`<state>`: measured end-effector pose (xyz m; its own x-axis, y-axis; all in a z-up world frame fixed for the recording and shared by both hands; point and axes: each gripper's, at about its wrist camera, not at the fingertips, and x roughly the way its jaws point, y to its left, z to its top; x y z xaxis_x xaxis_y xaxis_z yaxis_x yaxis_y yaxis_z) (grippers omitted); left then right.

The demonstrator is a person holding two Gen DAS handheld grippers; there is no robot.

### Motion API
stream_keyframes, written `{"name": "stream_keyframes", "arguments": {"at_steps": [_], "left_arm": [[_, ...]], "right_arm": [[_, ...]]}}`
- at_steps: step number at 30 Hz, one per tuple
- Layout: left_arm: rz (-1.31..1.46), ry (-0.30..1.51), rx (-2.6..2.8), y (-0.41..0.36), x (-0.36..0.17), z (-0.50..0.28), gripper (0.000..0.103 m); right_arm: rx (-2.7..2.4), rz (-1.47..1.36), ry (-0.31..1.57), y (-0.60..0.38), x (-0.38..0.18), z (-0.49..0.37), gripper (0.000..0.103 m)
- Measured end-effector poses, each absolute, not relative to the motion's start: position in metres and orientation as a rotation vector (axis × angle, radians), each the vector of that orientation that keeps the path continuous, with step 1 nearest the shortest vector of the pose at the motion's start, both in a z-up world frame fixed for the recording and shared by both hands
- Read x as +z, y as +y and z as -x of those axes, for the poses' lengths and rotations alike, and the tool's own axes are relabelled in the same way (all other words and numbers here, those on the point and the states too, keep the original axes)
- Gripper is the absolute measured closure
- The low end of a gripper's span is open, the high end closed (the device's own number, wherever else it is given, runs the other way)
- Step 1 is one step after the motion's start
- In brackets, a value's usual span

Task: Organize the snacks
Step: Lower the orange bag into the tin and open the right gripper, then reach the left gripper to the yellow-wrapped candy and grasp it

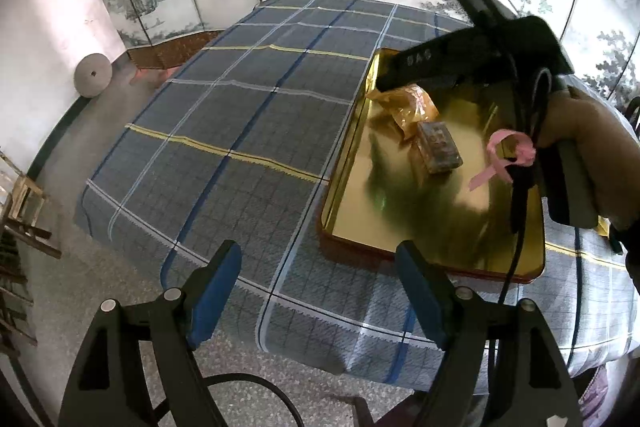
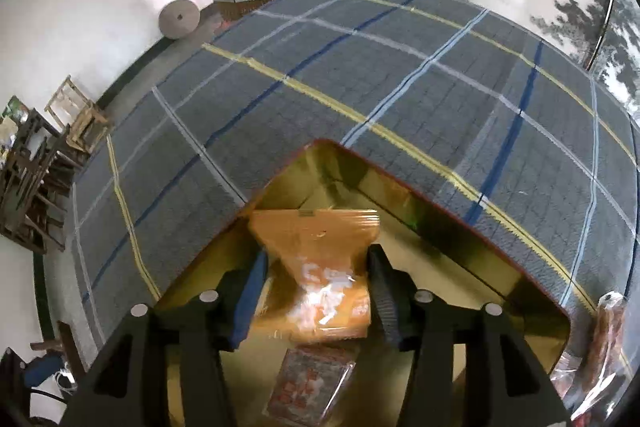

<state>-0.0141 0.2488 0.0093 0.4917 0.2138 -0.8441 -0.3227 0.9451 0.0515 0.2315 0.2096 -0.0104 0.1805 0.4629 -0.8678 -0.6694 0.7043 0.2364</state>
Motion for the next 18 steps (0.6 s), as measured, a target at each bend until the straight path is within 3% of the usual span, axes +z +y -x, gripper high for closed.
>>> {"name": "stream_keyframes", "arguments": {"at_steps": [9, 18], "left_arm": [[0.101, 1.018, 0.323, 0.239, 0.011, 0.014, 0.027], [0.054, 0.992, 0.211, 0.202, 0.031, 0.020, 0.027]], "right_arm": [[0.914, 0.055, 1.016, 0.177, 0.023, -0.213, 0.049], [0.775, -0.034, 0.782, -0.001, 0.063, -0.145, 0.045]]}}
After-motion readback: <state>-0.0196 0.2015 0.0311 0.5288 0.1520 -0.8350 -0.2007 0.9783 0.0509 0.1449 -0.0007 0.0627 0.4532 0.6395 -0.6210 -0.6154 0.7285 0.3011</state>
